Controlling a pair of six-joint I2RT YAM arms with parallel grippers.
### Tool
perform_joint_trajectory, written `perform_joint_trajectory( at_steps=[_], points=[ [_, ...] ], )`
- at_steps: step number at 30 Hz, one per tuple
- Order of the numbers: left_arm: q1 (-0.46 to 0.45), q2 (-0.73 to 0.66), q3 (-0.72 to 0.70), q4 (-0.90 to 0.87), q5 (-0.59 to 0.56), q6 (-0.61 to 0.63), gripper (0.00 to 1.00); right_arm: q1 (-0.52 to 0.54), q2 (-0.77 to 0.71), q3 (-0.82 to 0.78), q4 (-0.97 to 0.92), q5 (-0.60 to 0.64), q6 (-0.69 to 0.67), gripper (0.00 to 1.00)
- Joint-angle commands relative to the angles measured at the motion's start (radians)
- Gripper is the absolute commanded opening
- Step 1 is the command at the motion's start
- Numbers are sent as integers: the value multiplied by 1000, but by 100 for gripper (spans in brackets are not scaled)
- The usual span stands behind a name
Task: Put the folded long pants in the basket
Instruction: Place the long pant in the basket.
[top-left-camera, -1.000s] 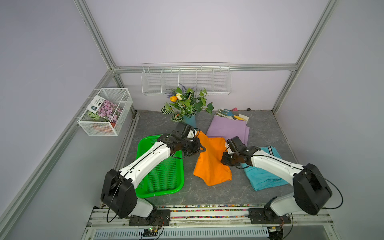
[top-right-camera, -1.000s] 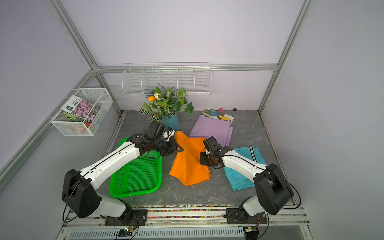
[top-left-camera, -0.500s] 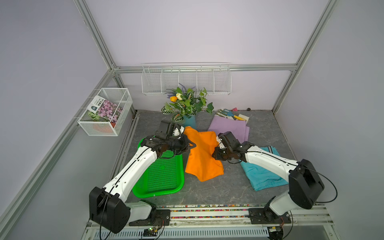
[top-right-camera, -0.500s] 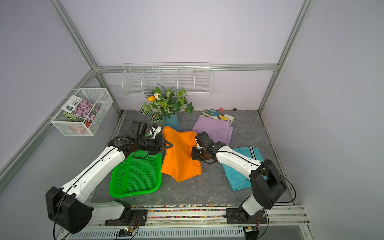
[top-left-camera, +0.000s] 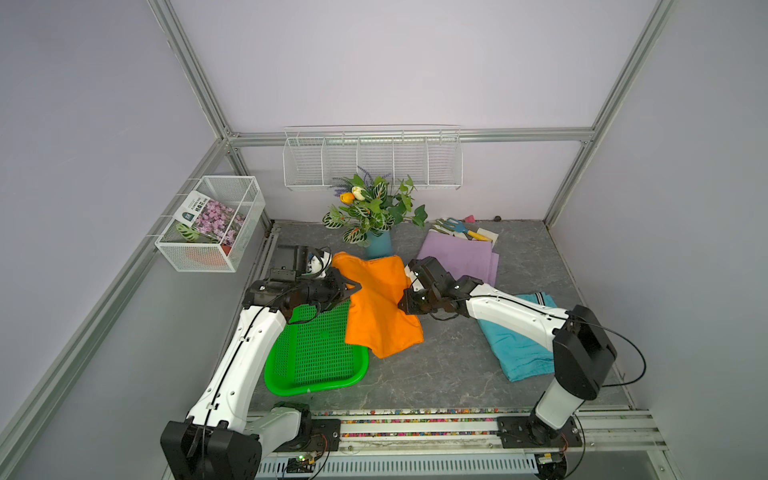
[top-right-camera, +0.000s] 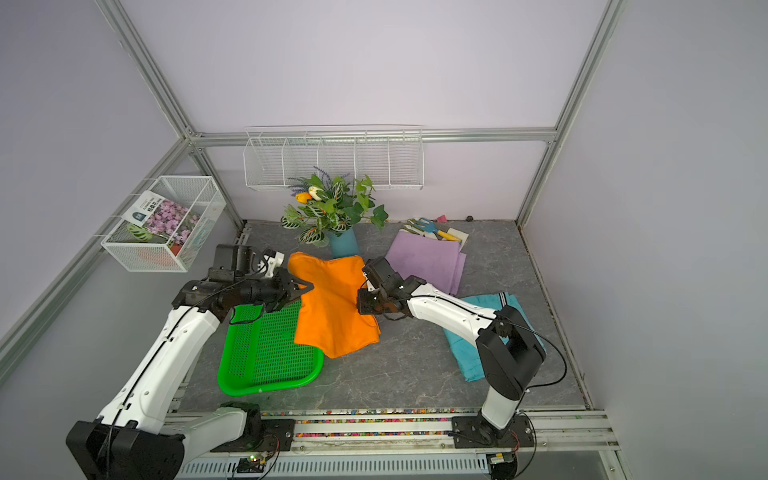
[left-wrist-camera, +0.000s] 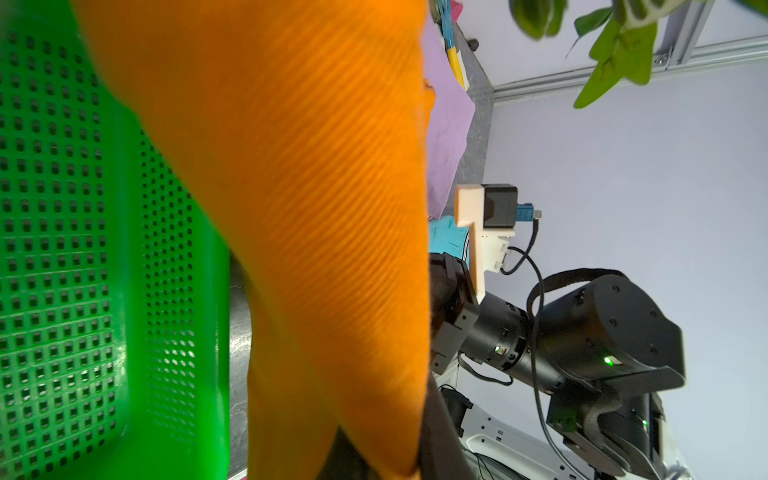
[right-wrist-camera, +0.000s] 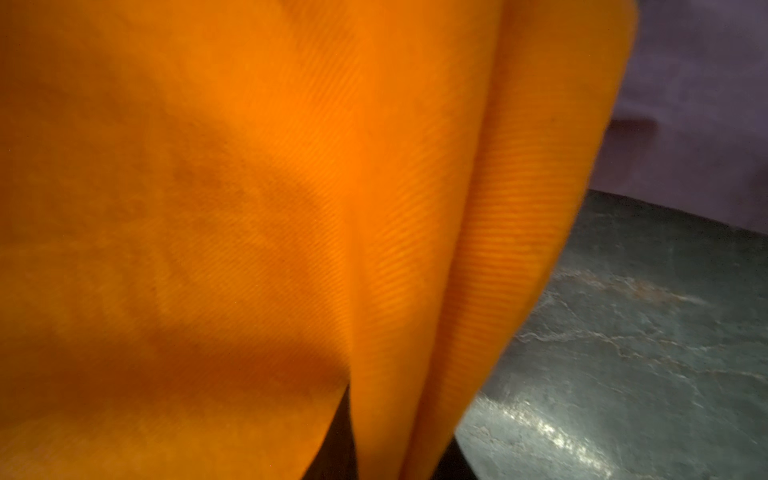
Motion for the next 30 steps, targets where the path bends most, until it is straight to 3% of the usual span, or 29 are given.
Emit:
perform_joint_trajectory(
  at_steps=[1,13,21,30],
  points=[
    [40,-32,37,49,37,59,0,18,-8,19,9,-8,-8,0],
    [182,-98,48,55,47,69,0,74,58,139,-24,-13,-14,0],
    [186,-50,-28,305,171,-116,0,90,61,165,-102,78,-47,0],
    [187,-12,41,323,223,-109,0,85,48,177,-88,93,-52,0]
  ],
)
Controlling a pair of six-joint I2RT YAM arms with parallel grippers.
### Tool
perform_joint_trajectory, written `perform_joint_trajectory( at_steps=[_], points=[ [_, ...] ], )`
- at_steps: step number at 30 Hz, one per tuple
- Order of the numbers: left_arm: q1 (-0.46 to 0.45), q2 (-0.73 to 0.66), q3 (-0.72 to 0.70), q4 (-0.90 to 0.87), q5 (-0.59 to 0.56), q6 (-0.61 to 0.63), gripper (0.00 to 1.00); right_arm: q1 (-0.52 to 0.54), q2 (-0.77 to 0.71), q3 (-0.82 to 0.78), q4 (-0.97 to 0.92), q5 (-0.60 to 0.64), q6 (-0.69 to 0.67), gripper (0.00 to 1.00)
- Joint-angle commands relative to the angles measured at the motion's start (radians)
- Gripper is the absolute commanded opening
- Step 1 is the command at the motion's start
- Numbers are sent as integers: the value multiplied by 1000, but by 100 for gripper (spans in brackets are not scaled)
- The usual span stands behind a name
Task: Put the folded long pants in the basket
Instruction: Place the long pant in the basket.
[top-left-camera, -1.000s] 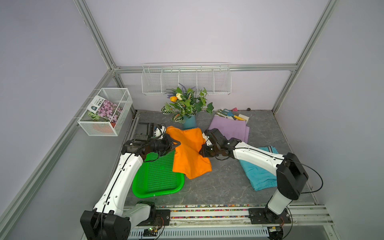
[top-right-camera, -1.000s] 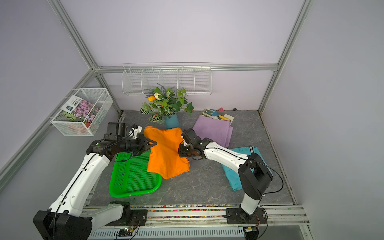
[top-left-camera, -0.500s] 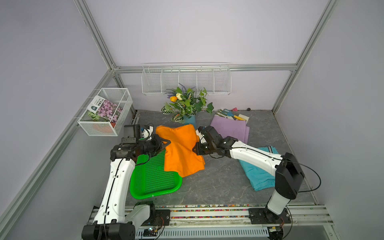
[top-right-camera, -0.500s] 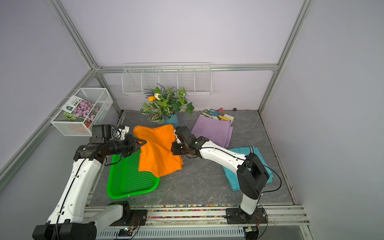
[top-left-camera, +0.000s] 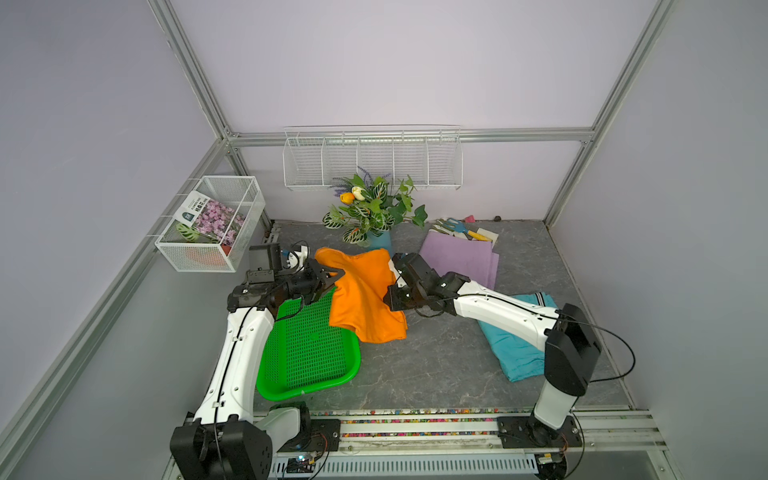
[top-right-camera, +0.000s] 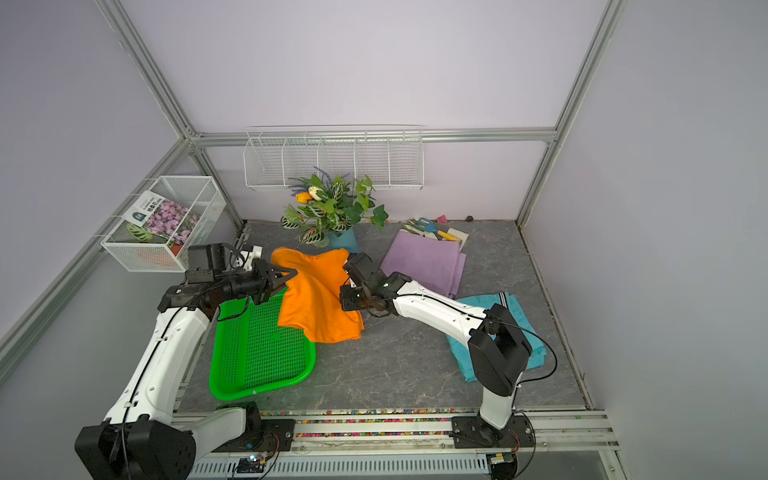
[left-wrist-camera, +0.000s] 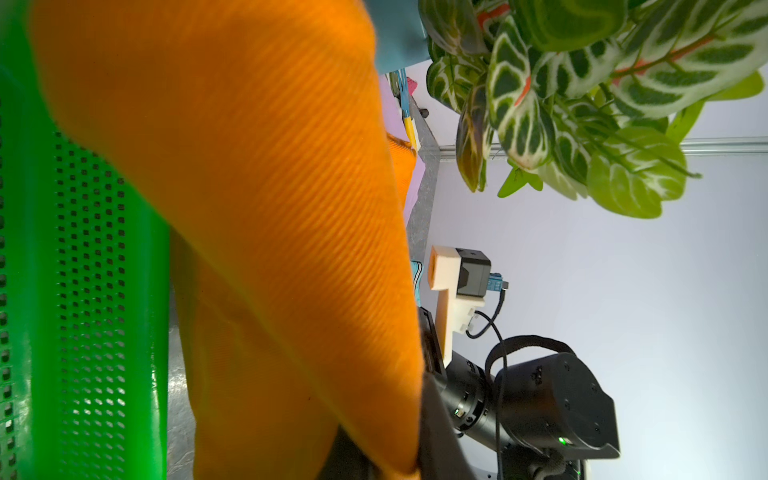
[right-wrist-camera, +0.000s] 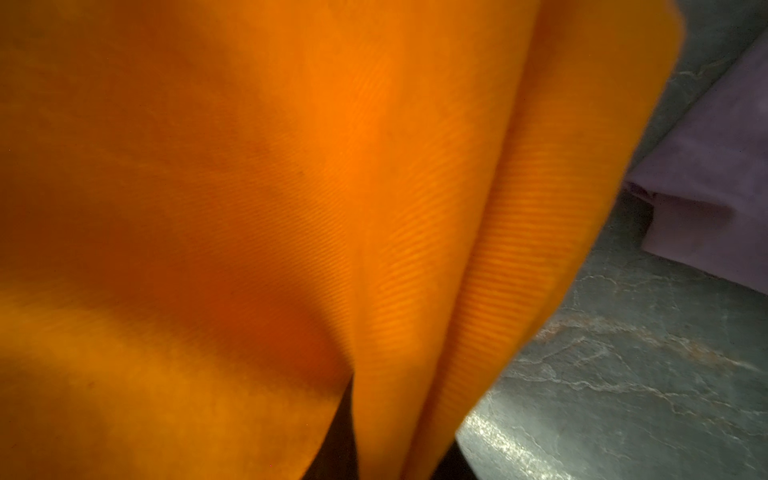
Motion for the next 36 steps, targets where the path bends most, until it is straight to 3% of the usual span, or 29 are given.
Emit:
perform_joint_trajectory(
  at_steps=[1,8,11,17,22,36],
  points=[
    [11,-26,95,151,48,-7,0,4,-20,39,-54,16,-39,0],
    [14,-56,136,211,74,-59,0,4,-50,81,-82,43,-74,0],
    [37,-79,148,156,67,-42,0,7,-46,88,-71,10,-71,0],
    [85,-136,207,-59,-128,127,0,39,4,146,-80,-18,-93,0],
    [87,-167,248,-217,-358,265,0,74,59,193,-86,-42,-114,0],
    [104,-261,-158,-161,-663,391,0,127,260,302,-74,-59,-87,0]
  ],
)
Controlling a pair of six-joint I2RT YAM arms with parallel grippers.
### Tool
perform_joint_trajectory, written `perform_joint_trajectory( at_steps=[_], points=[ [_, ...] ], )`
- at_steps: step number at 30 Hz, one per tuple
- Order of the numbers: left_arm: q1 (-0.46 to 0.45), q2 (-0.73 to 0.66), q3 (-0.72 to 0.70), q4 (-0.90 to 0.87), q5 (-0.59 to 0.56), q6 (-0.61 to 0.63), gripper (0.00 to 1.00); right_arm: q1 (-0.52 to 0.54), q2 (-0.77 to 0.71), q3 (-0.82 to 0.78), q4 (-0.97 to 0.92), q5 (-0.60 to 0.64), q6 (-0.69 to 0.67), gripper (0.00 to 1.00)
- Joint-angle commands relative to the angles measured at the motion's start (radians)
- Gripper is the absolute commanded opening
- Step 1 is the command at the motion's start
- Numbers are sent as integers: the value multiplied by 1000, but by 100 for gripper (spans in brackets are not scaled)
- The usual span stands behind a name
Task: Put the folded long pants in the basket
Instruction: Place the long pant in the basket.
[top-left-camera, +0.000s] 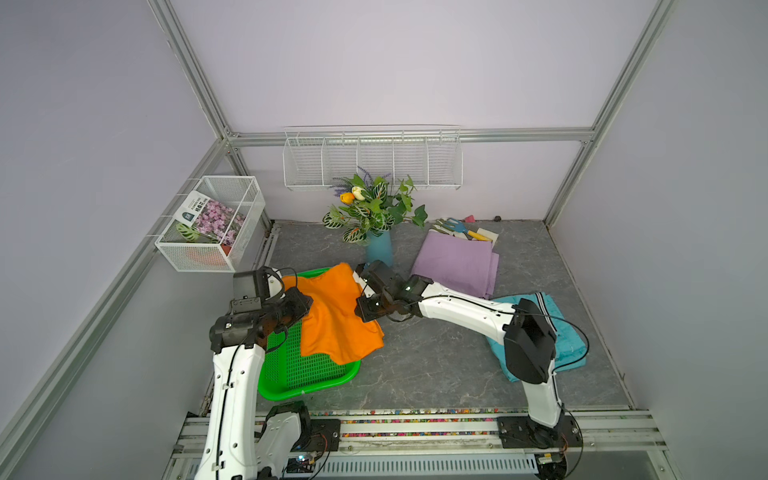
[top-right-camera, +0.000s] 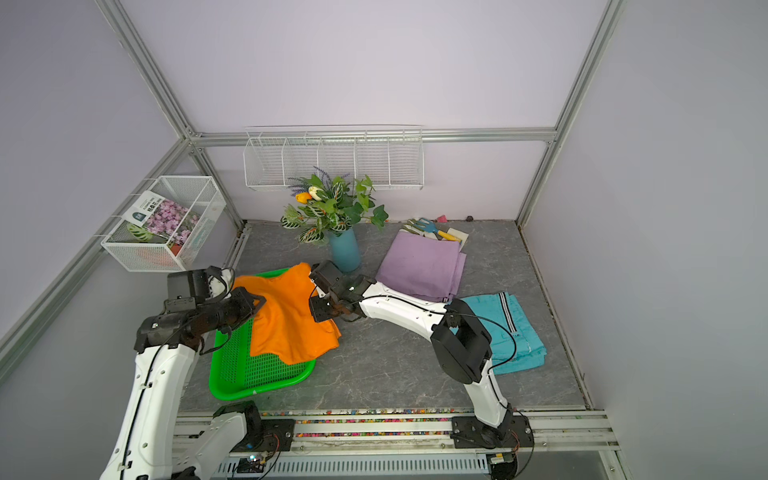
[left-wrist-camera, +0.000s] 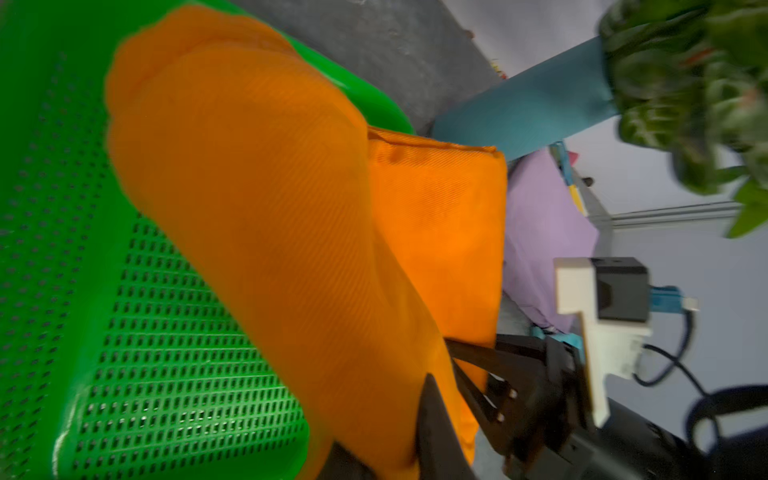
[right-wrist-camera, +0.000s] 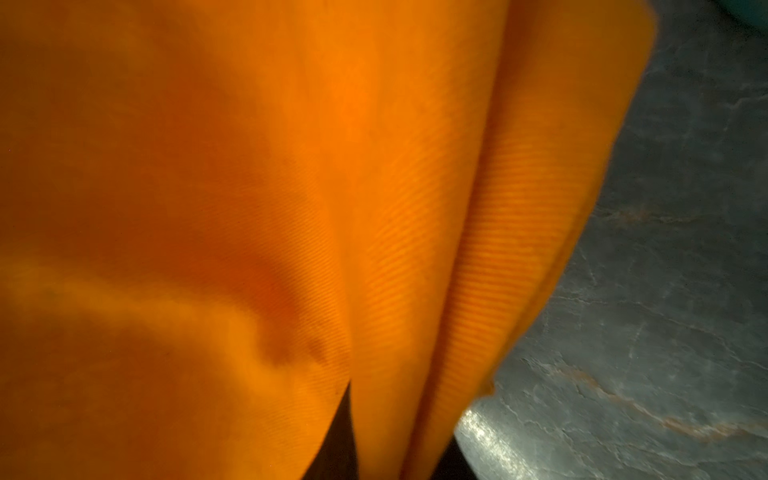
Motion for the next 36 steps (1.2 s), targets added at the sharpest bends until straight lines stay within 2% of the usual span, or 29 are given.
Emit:
perform_joint_trajectory(
  at_steps=[1,5,10,18,22,24,26,27,30,33,34,36],
  points=[
    [17,-25,-32,116,-149,40,0,11,9,32,-8,2,-1,0],
    [31,-11,-45,153,-209,48,0,12,31,74,-15,4,-10,0],
    [56,45,13,135,-325,76,0,13,61,158,-26,-13,-23,0],
    [58,120,35,46,-422,61,0,12,226,347,-114,-11,-27,0],
    [59,140,52,36,-400,79,1,16,248,345,-111,-2,-8,0],
    [59,172,64,25,-404,89,24,17,256,343,-106,10,-5,0],
    [59,207,77,-1,-442,80,78,17,265,345,-92,-5,-5,0],
    [59,220,88,-21,-471,63,99,18,270,346,-90,-11,-5,2],
    [59,215,91,-32,-537,58,100,21,276,346,-88,-31,-12,9],
    [59,168,92,-17,-585,63,100,32,266,345,-72,-51,-38,27],
    [59,152,92,-11,-588,66,100,38,260,345,-66,-53,-47,38],
    [59,130,98,-4,-586,65,100,45,250,346,-55,-58,-60,50]
  ],
)
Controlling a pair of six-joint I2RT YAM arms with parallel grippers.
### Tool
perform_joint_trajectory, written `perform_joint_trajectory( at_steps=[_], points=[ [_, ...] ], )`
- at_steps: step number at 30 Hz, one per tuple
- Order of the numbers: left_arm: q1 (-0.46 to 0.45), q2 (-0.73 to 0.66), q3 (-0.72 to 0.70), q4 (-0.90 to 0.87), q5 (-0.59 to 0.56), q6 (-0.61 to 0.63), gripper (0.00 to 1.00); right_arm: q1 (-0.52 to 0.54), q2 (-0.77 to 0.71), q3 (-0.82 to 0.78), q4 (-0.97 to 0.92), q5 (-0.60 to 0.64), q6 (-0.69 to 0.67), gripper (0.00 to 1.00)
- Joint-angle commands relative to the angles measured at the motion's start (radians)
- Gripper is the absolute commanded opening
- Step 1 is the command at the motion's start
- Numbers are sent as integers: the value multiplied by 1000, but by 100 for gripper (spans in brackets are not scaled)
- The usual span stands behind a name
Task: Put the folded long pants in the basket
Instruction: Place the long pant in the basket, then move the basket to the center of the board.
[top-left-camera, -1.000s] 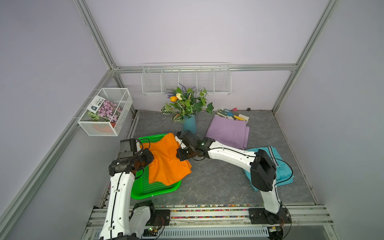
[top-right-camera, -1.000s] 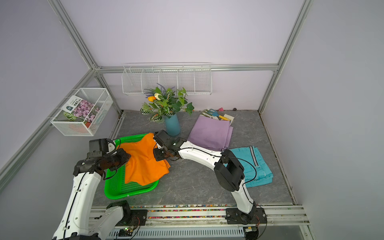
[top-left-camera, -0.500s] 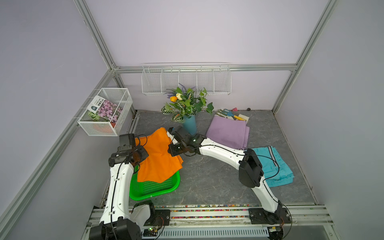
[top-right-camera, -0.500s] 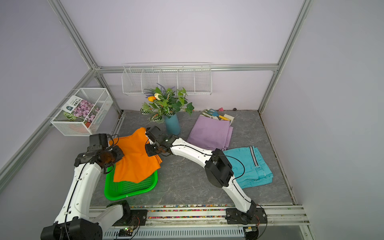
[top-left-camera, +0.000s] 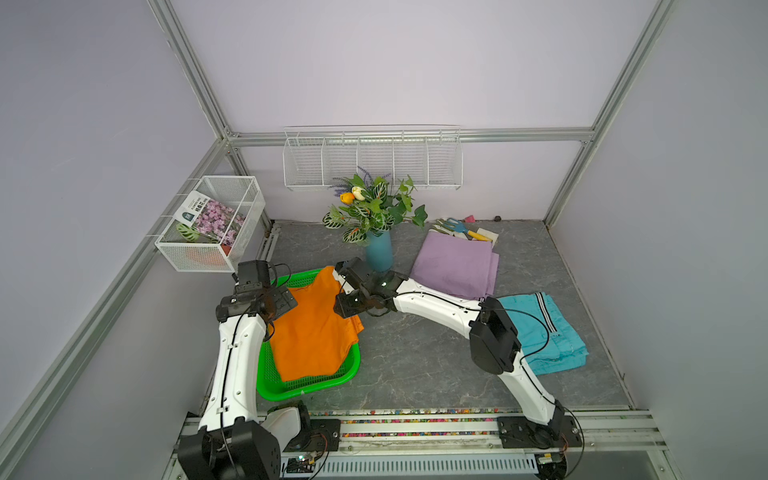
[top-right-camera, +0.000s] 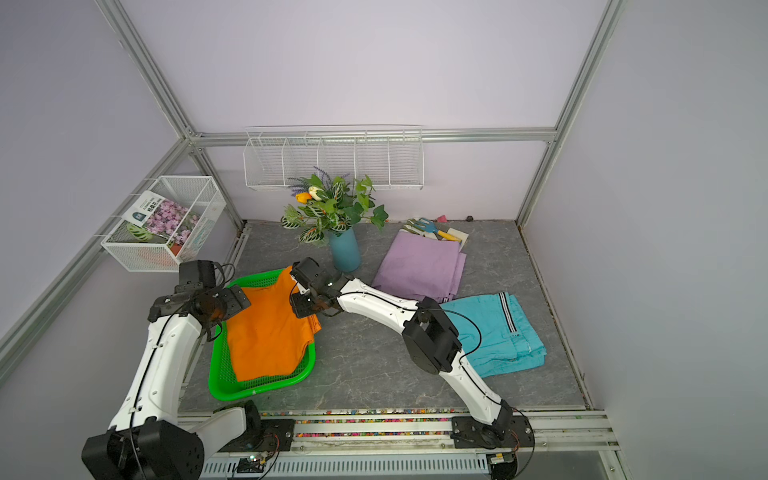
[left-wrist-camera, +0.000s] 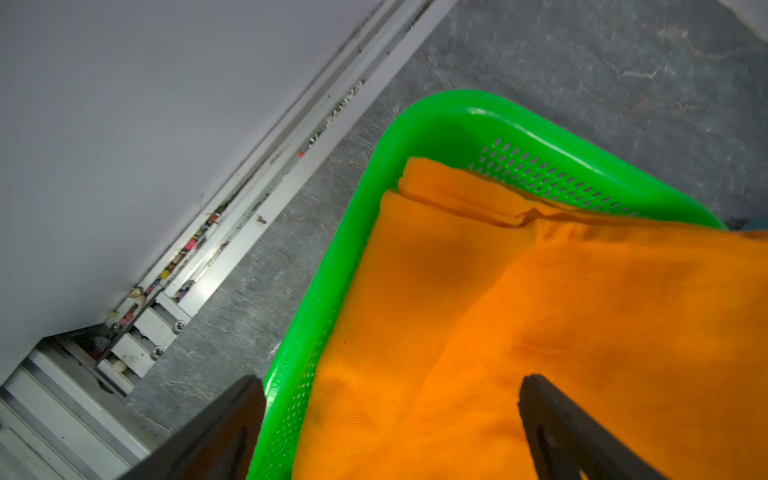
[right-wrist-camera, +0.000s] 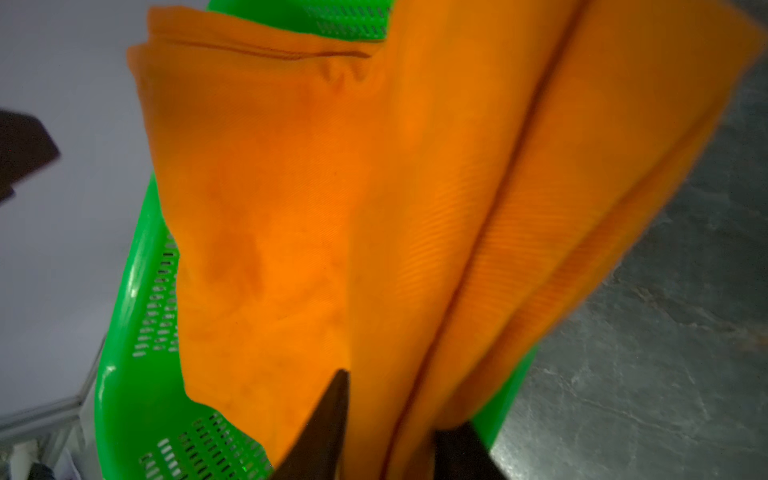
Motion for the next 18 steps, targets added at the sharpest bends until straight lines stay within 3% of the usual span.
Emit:
perform_joint_trajectory(
  at_steps=[1,6,12,13,16,18],
  points=[
    [6,-42,38,4,-41,-1,100,26,-6,9,9,-8,-29,54],
    [6,-46,58,13,18,-4,100,17,-36,6,-44,75,-39,57],
    [6,-76,69,76,171,-9,100,-23,-120,-79,-69,120,-24,58],
    [6,-89,68,93,199,-16,100,-26,-148,-111,-63,142,-32,60],
    [5,-122,64,147,273,-51,100,-36,-210,-181,-49,154,-48,78],
    [6,-136,62,187,327,-77,100,-43,-226,-204,-53,123,-44,79]
  ],
)
